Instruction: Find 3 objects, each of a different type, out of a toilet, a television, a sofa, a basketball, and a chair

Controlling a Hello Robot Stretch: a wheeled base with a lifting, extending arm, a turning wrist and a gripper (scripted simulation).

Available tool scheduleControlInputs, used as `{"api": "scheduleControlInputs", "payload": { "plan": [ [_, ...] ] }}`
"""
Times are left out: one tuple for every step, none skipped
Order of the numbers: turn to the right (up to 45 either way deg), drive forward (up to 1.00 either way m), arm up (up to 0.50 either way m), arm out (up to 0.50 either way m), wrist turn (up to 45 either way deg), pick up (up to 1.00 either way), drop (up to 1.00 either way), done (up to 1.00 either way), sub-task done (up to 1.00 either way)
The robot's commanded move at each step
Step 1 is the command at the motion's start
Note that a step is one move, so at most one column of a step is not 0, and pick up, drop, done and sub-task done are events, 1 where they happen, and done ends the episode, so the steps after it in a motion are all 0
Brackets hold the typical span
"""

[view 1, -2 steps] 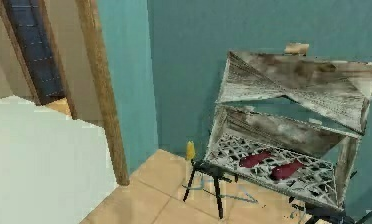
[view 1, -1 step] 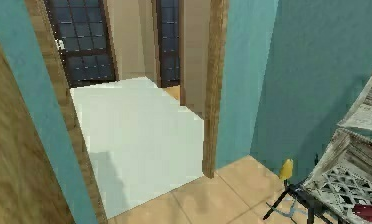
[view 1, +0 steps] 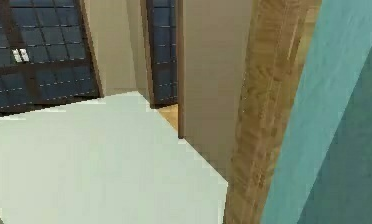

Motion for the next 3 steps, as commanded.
{"api": "scheduleControlInputs", "payload": {
  "plan": [
    [-45.0, 0.0, 0.0, 0.0, 0.0, 0.0, 0.0, 0.0, 0.0],
    [-45.0, 0.0, 0.0, 0.0, 0.0, 0.0, 0.0, 0.0, 0.0],
    [0.0, 0.0, 0.0, 0.0, 0.0, 0.0, 0.0, 0.0, 1.0]
  ]
}}
